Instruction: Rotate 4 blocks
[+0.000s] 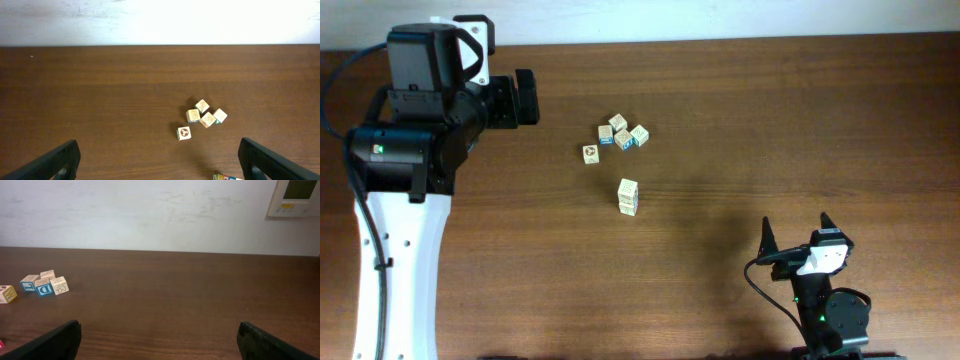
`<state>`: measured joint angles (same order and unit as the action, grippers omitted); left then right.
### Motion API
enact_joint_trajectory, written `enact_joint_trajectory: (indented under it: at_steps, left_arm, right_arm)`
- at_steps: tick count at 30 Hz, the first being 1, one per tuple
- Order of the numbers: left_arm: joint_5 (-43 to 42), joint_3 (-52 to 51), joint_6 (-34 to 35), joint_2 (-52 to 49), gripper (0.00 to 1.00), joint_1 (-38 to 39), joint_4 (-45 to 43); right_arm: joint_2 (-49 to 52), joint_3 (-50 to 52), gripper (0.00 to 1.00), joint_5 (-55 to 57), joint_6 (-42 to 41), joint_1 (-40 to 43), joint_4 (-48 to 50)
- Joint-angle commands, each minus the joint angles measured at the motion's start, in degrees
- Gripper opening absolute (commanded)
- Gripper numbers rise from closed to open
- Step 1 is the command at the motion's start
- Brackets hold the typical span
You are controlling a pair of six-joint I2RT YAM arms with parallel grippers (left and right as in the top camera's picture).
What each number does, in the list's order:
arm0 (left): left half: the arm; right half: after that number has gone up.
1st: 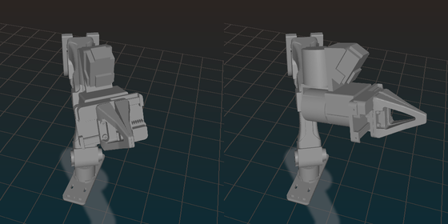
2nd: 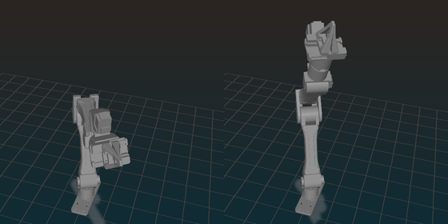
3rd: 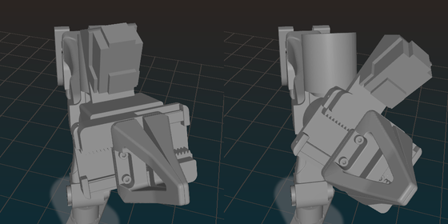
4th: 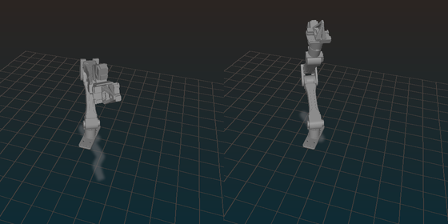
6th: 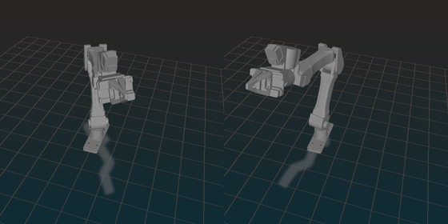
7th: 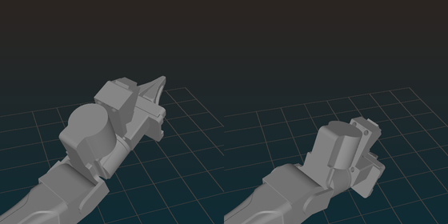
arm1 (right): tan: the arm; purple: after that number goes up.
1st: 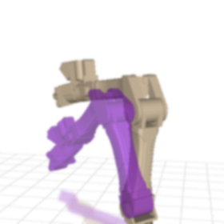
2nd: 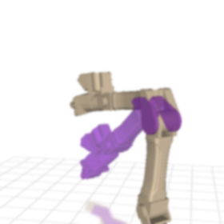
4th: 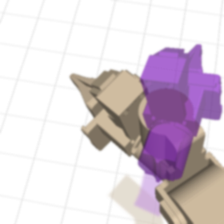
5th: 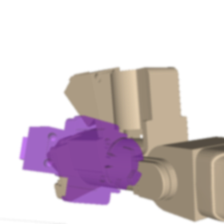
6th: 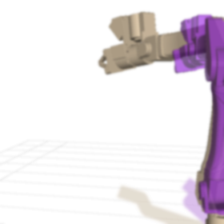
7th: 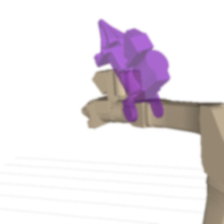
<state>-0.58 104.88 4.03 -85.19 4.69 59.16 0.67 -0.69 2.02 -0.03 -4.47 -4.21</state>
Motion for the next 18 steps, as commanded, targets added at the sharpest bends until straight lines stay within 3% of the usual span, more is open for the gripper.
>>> enact_joint_trajectory:
  at_steps: [1,5,9,11,14,18]
  left_arm:
    - [0.39,0.28,-0.46,0.02,0.99,-0.35,-0.04]
    - [1.38,0.26,-0.50,0.02,0.99,-0.37,1.99]
    - [1.38,-4.15,-7.78,2.36,0.99,-0.35,1.68]
    - [-1.86,-13.44,-11.93,7.32,0.99,-0.37,-6.16]
    - [-2.91,-33.46,-12.37,18.84,0.99,-1.16,-22.88]
    - [-4.39,-54.34,-19.54,35.06,0.99,-1.38,-36.68]
  right_arm:
    - [-0.46,0.37,0.99,-0.31,0.02,0.37,-0.33]
    - [-0.46,0.37,0.99,-0.31,0.02,0.37,-0.33]
    - [-0.46,0.37,0.98,-0.31,0.02,0.37,-0.33]
    - [-0.46,0.37,0.98,-0.31,0.02,0.37,-0.33]
    - [-0.46,0.37,0.99,-0.31,0.02,0.37,-0.33]
    - [-0.46,0.37,0.98,-0.31,0.02,0.37,-0.33]
